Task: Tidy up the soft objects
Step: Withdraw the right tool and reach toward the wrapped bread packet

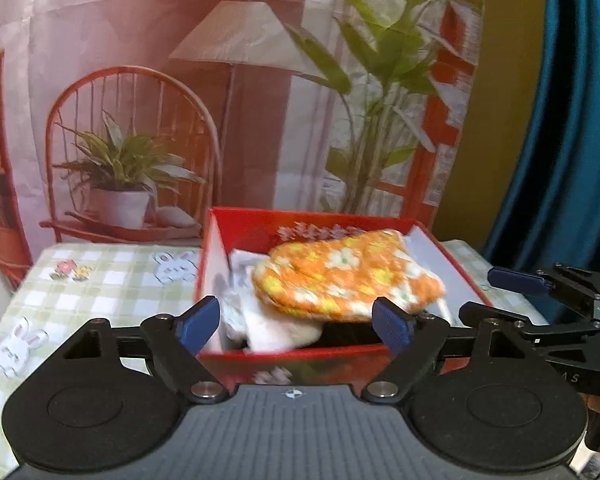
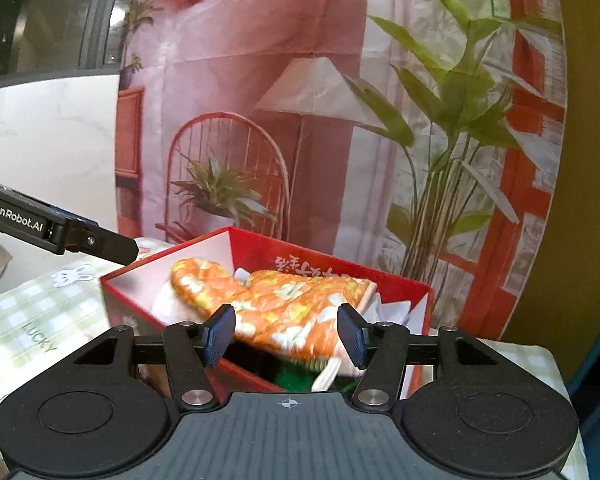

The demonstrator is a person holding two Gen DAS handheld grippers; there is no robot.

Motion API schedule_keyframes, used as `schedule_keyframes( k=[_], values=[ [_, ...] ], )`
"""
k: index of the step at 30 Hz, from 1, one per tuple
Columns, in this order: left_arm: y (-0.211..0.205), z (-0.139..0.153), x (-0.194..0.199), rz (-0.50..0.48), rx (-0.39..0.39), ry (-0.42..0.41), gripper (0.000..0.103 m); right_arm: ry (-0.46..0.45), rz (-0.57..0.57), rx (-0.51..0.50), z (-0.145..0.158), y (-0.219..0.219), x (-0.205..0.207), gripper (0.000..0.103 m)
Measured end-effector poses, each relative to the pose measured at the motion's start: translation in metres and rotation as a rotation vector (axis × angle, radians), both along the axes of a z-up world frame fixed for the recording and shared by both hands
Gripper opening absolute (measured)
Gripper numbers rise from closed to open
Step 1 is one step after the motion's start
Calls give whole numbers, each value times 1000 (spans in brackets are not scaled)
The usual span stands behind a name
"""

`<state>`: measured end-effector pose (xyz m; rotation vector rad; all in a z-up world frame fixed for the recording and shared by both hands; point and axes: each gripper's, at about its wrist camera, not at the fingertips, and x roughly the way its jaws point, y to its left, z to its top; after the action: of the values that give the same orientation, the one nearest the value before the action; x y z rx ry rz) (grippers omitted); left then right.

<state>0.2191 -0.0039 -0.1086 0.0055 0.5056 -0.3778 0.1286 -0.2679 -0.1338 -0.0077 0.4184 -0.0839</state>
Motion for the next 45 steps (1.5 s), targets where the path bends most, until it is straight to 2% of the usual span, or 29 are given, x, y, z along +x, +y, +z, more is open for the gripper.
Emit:
schedule_keyframes(
  k=[3,5,12,14,16,22,26,29,32,38,45],
  values=[
    [-6,-9,-19,-34,12,-11,85,3,12,10,0,2,-22,53],
    [-11,-17,-29,-48,30,-15,85,15,14,17,-5,3,-36,57],
    [-24,-51,-43,-89,28,53,85,162,-26,81,-56,-2,-77,71],
    [-24,-59,-44,-83,9,82,85,202,-33,74,-70,-3,-84,92],
    [-20,-69,-46,-65,-18,111,85,223,-40,50,-81,-2,-91,98],
    [-14,-95,-49,-34,-17,182,85,310,-99,128,-105,-13,-96,101],
    [-10,-99,-48,-32,-35,189,85,392,-128,164,-111,-16,-89,102],
    [-10,-99,-50,-33,-43,190,85,432,-129,147,-113,-10,-85,103],
    [-9,-102,-50,-32,-60,206,85,449,-84,136,-112,-1,-81,101],
    [-5,-105,-50,-35,-105,241,82,467,3,47,-106,31,-68,93],
    [-15,-109,-52,-120,-121,281,78,466,77,127,-99,56,-45,93]
  ],
)
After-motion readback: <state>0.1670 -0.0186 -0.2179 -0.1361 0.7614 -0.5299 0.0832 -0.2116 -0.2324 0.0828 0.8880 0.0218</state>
